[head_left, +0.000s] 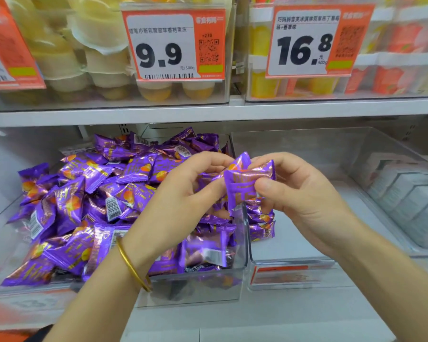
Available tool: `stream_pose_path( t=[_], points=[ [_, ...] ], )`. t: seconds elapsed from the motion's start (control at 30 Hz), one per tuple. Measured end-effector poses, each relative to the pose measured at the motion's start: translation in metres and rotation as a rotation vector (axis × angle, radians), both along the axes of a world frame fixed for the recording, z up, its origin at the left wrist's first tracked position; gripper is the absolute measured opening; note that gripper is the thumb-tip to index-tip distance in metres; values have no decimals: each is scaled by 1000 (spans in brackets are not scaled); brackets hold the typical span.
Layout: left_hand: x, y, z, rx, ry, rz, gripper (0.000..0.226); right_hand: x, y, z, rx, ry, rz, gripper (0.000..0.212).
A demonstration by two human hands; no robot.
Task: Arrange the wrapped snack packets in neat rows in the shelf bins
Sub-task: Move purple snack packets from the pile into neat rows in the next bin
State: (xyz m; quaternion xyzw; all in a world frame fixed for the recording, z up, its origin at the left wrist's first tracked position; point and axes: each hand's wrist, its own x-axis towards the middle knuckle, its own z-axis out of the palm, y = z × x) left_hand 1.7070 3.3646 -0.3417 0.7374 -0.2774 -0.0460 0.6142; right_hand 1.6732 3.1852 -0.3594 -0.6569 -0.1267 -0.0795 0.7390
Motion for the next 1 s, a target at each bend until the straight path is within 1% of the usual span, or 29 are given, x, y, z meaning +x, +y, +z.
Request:
stream_pose_path(
  t=[0.03, 0.1, 0.17, 0.23, 0.3, 0.37, 0.43, 0.53, 0.6, 0.7, 0.83, 0.9, 0.93, 1.0],
  points=[
    [-1, -1, 1, -23, 28, -8, 20, -2, 2, 2, -32, -17, -17, 20],
    [0, -3, 0, -71, 82, -6, 19, -3, 5, 4, -84, -36, -33, 18],
    [2, -3, -3, -134, 153, -2, 27, -3, 5, 4, -86, -32, -43, 19],
    [4, -4, -5, -221, 243, -1, 32, -1, 2, 3, -47, 2, -60, 20],
    [7, -4, -6, -285, 313, 23, 29, 0, -1, 1, 10, 45, -71, 27],
    [9, -3, -6, -335, 350, 48, 26, 1, -7, 1, 77, 77, -93, 28],
    [10, -1, -5, -323, 317, 67, 25, 2, -12, 3, 163, 80, -120, 34],
    [10, 0, -4, -285, 264, 78, 33, 2, -19, 7, 229, 47, -145, 36],
    [9, -1, -4, -286, 266, 89, 30, 1, -21, 6, 230, 38, -142, 35],
    [8, -2, -4, -291, 277, 85, 24, 1, -20, 2, 213, 15, -119, 27],
    [9, -2, -3, -256, 298, 75, 15, 0, -18, 4, 145, -138, -132, 24],
    [8, -1, -2, -305, 359, 16, 13, -1, -18, 6, 123, -202, -135, 25],
    [8, 0, -2, -346, 399, -38, 17, -1, -18, 7, 124, -215, -134, 25],
    [8, 3, -1, -366, 444, -115, 36, 0, -19, 5, 128, -216, -137, 25]
  ],
)
